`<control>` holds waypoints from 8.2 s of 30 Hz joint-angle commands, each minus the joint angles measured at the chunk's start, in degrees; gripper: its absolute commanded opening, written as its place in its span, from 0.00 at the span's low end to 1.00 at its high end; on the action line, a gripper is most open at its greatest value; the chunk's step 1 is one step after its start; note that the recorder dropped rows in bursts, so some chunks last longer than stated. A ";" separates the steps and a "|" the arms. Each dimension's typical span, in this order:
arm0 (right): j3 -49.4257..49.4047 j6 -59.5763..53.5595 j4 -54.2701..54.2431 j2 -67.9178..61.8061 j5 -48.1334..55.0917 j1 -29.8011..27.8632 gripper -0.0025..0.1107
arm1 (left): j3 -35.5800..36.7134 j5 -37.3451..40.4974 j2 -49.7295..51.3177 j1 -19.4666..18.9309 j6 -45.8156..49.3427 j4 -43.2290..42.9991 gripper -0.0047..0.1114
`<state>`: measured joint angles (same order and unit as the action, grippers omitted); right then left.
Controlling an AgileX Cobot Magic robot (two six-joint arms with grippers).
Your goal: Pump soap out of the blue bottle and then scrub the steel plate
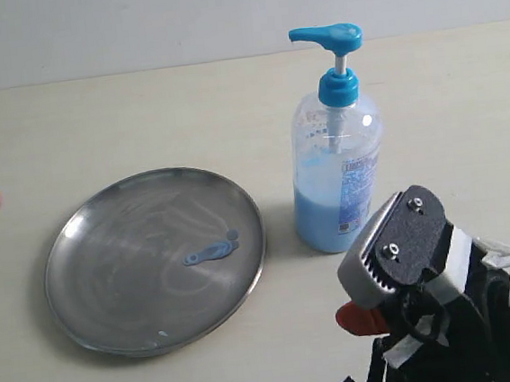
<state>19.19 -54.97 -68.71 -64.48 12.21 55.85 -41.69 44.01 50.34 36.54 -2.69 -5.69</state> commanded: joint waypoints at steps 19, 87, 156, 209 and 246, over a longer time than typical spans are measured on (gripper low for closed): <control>17.14 81.57 97.32 -0.84 36.09 -0.19 0.18 | 0.12 5.40 -8.36 0.02 -5.08 9.80 0.04; 10.97 107.56 120.87 17.82 30.96 -0.19 0.02 | 13.10 -14.37 -8.24 0.02 -3.49 9.45 0.04; 10.97 107.56 120.73 17.82 30.96 -0.19 0.02 | -15.94 -13.54 48.52 0.23 6.79 24.41 0.04; 10.97 107.64 118.87 39.74 27.96 -0.19 0.02 | -25.13 -16.96 67.32 -0.06 15.73 32.56 0.04; 10.97 107.64 118.37 39.74 27.96 -0.19 0.02 | -25.13 -9.85 67.32 -0.56 14.83 32.72 0.04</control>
<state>30.44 52.64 49.45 -24.91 40.60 55.85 -67.22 37.15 117.03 35.50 12.20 25.77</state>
